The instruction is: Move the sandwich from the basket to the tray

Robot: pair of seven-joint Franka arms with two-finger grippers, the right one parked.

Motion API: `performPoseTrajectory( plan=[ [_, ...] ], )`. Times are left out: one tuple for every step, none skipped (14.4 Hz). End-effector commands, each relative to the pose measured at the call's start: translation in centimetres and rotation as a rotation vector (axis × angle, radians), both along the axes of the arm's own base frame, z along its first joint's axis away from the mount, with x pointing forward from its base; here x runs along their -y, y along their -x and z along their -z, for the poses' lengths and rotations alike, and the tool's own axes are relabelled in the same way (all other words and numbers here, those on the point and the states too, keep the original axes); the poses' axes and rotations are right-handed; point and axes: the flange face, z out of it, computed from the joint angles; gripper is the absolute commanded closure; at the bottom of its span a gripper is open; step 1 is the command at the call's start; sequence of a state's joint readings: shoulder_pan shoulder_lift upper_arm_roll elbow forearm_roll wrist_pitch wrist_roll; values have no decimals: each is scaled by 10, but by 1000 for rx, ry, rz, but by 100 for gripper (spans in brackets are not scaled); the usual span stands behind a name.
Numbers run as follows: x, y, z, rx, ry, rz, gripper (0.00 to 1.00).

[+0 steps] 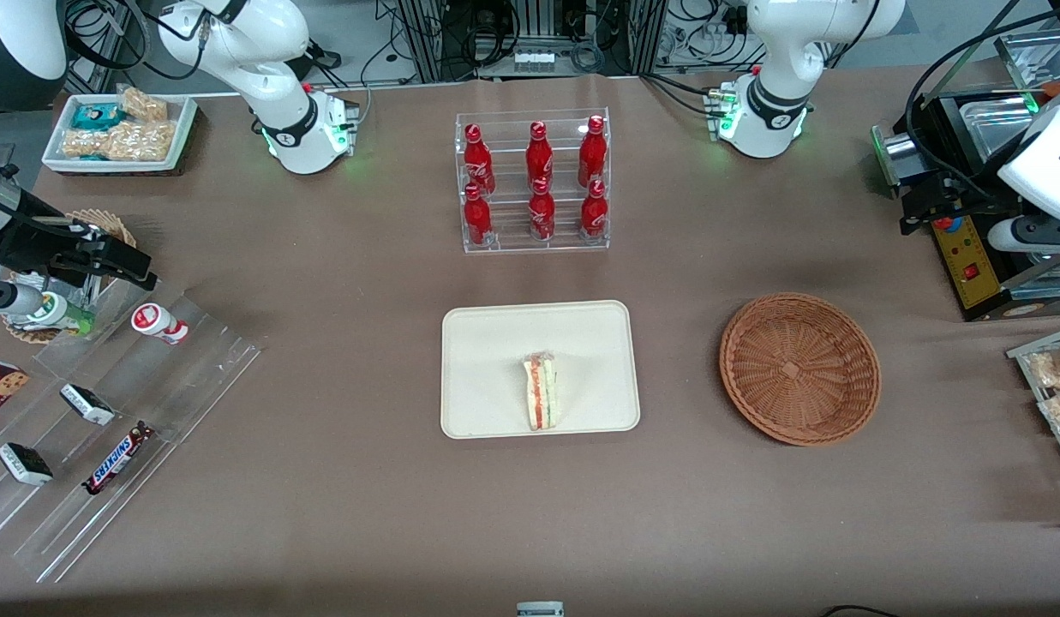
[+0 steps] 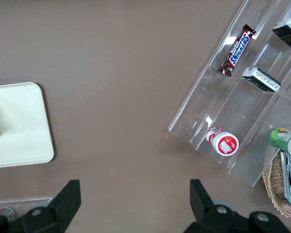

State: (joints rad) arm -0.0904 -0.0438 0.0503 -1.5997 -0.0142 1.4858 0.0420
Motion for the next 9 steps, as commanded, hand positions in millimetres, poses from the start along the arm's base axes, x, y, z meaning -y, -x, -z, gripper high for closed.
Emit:
performPoseTrajectory(
  plan=[
    [0,1,-6,-3,20,31,0],
    [-2,2,-7,-2,23,29,0],
    [-1,2,-7,-2,28,29,0],
    [-1,1,-7,0,28,29,0],
    [-4,1,-7,0,28,23,0],
    [-4,1,-7,1,28,23,0],
    [-4,0,-6,1,28,23,0],
    [-4,0,-6,1,28,23,0],
    [-4,0,-6,1,28,23,0]
  ],
)
